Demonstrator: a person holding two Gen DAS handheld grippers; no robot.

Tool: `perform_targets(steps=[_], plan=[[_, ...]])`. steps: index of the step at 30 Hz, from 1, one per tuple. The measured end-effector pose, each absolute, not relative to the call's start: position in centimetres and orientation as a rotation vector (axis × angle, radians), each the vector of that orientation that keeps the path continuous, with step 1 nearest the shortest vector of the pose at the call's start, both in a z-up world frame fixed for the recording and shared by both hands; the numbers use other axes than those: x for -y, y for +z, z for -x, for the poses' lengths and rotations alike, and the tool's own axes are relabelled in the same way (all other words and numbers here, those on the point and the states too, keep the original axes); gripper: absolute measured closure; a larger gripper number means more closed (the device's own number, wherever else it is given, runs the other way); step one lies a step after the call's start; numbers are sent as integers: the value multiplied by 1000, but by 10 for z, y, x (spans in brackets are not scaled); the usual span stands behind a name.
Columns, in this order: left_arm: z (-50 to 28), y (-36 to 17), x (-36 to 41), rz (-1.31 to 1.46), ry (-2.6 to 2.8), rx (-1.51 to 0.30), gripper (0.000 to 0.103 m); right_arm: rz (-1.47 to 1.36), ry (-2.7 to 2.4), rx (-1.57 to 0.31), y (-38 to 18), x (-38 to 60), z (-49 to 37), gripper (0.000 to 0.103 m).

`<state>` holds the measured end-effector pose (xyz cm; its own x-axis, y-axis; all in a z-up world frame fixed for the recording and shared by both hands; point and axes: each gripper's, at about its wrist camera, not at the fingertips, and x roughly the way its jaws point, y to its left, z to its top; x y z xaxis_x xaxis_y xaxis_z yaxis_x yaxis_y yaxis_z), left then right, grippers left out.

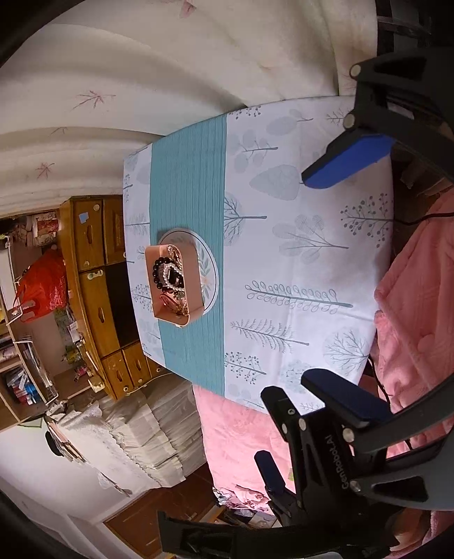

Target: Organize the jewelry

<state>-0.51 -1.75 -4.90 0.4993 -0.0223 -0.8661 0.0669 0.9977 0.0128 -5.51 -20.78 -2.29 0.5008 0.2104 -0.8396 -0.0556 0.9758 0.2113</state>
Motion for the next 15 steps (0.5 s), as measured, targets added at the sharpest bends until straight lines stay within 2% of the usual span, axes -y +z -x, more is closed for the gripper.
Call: perform_targets(steps=[15], plan=[[9,-50,22,-43,-45,-1064,1,-145,156,-1054,-23,213,55,0]])
